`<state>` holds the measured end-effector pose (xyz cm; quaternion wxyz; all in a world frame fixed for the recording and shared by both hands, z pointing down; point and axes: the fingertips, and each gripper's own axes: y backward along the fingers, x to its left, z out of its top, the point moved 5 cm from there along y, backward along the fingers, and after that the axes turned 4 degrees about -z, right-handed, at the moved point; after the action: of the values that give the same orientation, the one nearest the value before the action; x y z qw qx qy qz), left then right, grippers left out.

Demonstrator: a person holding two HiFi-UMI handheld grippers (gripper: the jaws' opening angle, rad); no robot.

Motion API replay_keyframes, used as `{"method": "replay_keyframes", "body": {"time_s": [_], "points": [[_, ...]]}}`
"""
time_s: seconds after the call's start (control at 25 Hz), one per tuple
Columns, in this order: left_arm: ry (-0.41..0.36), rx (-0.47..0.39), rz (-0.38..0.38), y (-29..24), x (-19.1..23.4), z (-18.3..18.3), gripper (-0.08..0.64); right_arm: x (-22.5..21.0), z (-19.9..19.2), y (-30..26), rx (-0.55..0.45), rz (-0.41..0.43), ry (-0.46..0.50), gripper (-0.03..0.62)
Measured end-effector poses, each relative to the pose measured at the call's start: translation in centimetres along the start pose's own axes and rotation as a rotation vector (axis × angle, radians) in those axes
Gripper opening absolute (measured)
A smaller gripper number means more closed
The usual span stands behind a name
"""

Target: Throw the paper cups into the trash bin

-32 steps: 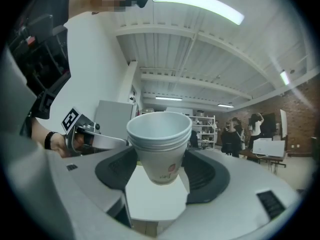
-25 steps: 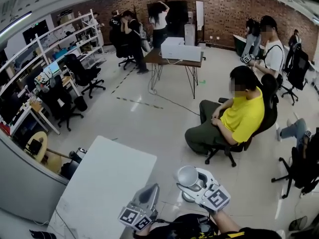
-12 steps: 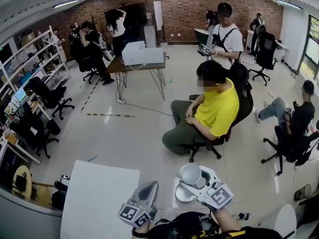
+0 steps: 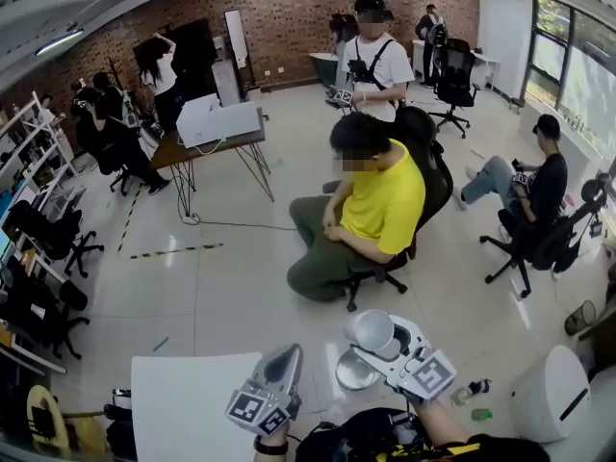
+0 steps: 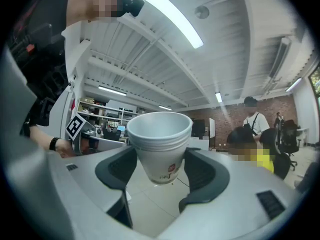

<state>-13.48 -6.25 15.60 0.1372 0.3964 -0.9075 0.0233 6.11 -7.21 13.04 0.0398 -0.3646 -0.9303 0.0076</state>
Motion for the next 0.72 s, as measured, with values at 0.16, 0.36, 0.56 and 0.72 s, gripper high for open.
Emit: {"method": "replay_keyframes", "body": {"time_s": [0.16,0.36,0.56,0.72], "points": [[0.015,0.019,-0.023,-0.5,0.8,-0.6,0.001,0.1,-0.1,0.1,0.02,-0.027,0.001,0.308],[0.038,0.018,-0.023,-0.8,1.6,-0.9,0.001,-0.4,-0.3,-0.7,0.039,-0.04,0.016,0.308],[0.025,0.023,-0.037,-1.7,1.8,-0.4,0.001,-1.1,0.0,-1.5,0.037,-0.036,0.016,0.308],[0.017,0.023,-0.032,-2.3,2.1,-0.2,0.001,-1.7,-0.3,-1.7,0.039,-0.033,0.006,0.308]]}}
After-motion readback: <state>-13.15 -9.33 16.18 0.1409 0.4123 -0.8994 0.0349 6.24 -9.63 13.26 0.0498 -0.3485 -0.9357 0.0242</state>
